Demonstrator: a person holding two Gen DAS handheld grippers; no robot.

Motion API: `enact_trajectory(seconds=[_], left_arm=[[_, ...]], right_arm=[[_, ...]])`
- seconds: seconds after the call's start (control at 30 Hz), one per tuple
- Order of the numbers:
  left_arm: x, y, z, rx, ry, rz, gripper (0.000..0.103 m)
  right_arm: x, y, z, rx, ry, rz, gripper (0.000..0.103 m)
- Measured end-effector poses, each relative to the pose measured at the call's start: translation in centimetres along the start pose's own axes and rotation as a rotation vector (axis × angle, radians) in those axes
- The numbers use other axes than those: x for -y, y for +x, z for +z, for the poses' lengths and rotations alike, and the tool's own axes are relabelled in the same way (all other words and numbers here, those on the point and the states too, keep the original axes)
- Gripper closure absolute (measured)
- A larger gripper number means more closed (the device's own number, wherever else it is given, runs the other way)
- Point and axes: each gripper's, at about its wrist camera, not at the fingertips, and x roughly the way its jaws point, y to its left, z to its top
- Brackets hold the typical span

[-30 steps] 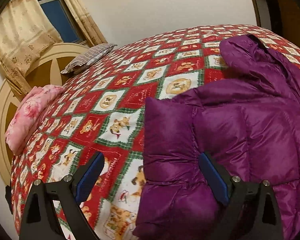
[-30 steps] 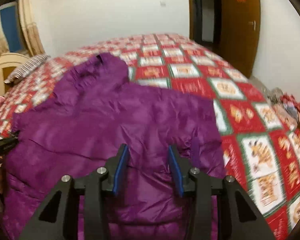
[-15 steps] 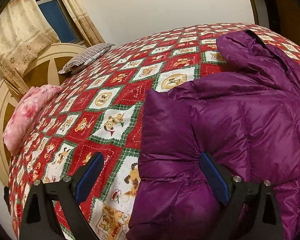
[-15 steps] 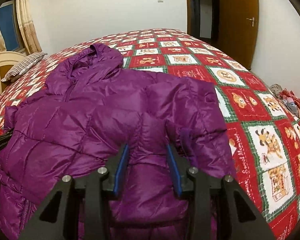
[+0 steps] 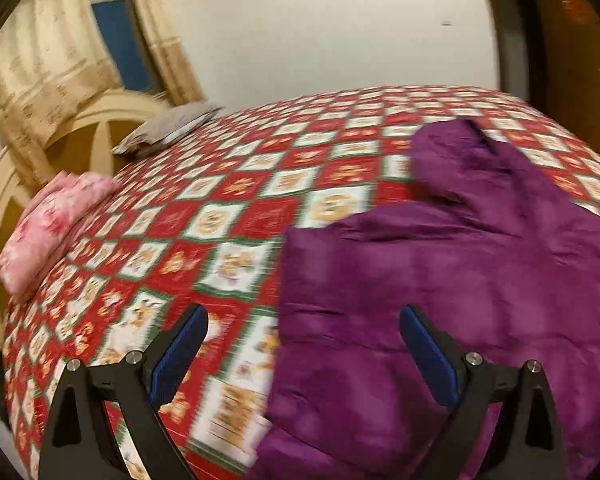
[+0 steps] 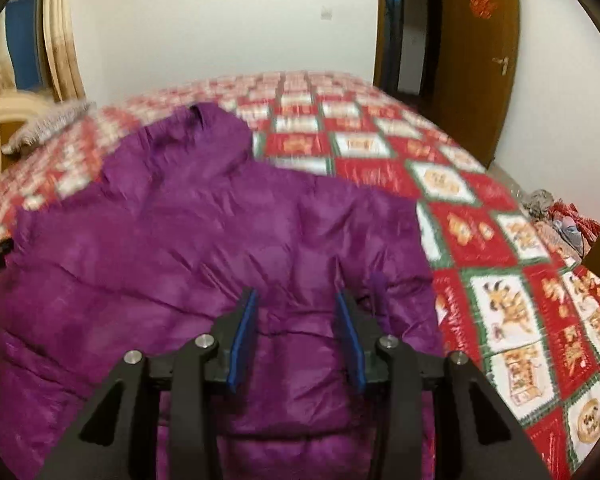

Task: Fold large clothes

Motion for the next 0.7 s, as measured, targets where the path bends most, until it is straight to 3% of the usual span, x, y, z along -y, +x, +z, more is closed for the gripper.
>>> enact_trajectory(seconds=[0.07,0.13,0.23,0.43,0.7], left_arm=[[2.5,0.3,-1.2,-0.027,0.07,-0.042,0.006],[4.1,1.2,-2.4,-0.051,0.108,-0.025,0.006],[4.3,1.9,-3.1,-0.048,0.09,-0.03,0.006],[3.7,2.6,-3.2,-0.064,0.056,-0.074,0.005],[4.3,2.2,-3.8,-0.037,0.073,-0.043,0.004]], right_arm=[[-1.7,0.0,-0.1,-0.002,-0.037,0.03,0.059],[-2.9,0.5,-0.7,-0.01,-0.084,0.026,0.059],[-3.1,2.4,-2.4,-0.061,-0.088,0.029,0.059],[-2.9,3.3,-2.7,-0.084,-0.066,0.039,0.058],[-3.0,3.1,-3.1,-0.077,-0.068,0.034,0.057]])
